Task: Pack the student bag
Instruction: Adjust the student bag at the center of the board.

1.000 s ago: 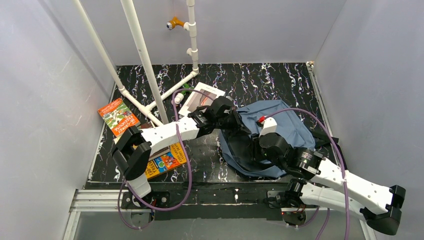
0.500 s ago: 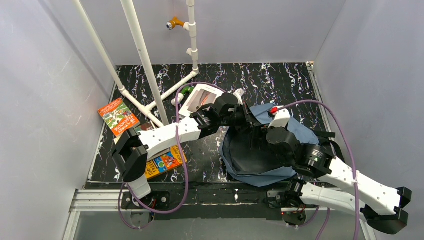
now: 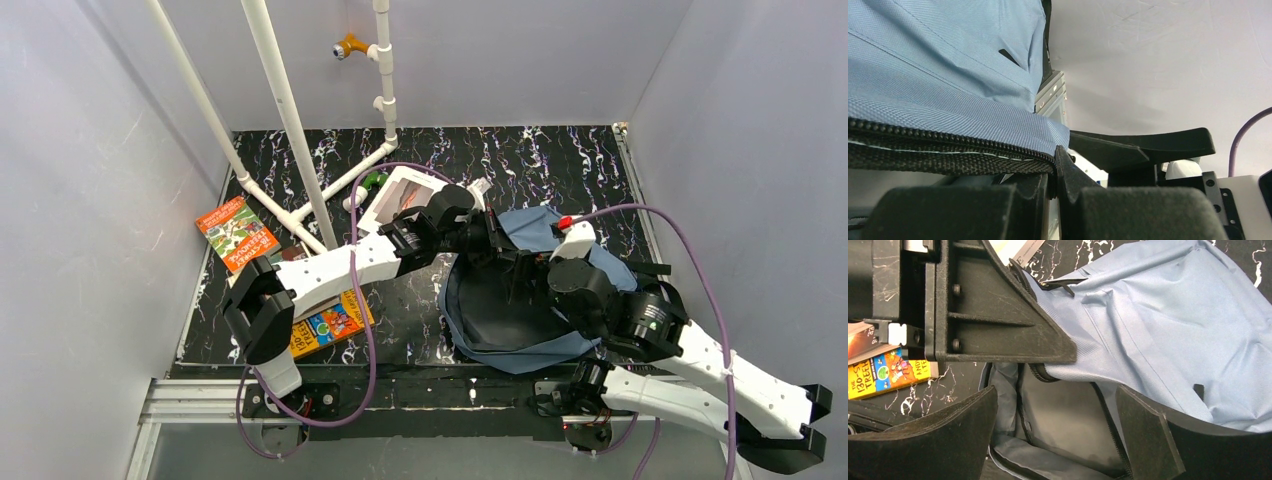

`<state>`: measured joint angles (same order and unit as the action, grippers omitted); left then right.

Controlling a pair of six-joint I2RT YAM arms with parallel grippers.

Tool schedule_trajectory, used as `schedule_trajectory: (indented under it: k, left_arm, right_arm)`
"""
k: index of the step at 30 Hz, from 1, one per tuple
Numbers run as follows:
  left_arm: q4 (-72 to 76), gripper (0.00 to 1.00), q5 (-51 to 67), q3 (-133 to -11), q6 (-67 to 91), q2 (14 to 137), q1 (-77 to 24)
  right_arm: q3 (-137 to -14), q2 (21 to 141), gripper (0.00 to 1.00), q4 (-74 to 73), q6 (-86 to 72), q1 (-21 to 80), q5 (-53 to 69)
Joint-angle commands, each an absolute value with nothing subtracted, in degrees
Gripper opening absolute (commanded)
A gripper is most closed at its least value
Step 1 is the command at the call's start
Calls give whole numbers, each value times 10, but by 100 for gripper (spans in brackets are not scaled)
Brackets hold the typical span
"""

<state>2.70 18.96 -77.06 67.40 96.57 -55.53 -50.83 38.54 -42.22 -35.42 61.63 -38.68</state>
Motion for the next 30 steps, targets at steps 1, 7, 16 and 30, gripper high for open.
schedule_trajectory:
  k: [1, 7, 16, 30]
  left_arm:
    - [17, 0, 231, -778, 660, 937, -537]
    - [9, 0, 250, -786, 660, 946, -524]
    - [-31, 0, 263, -830, 643, 968, -517]
    - [-155, 70, 103, -745, 472, 827, -513]
  right_arm:
    - [-558, 378, 97, -485, -361, 612, -416]
    - [-593, 460, 98, -519, -310, 612, -426]
    - [-587, 549, 71, -447, -223, 612, -445]
    - [-513, 563, 1, -378, -274, 523, -503]
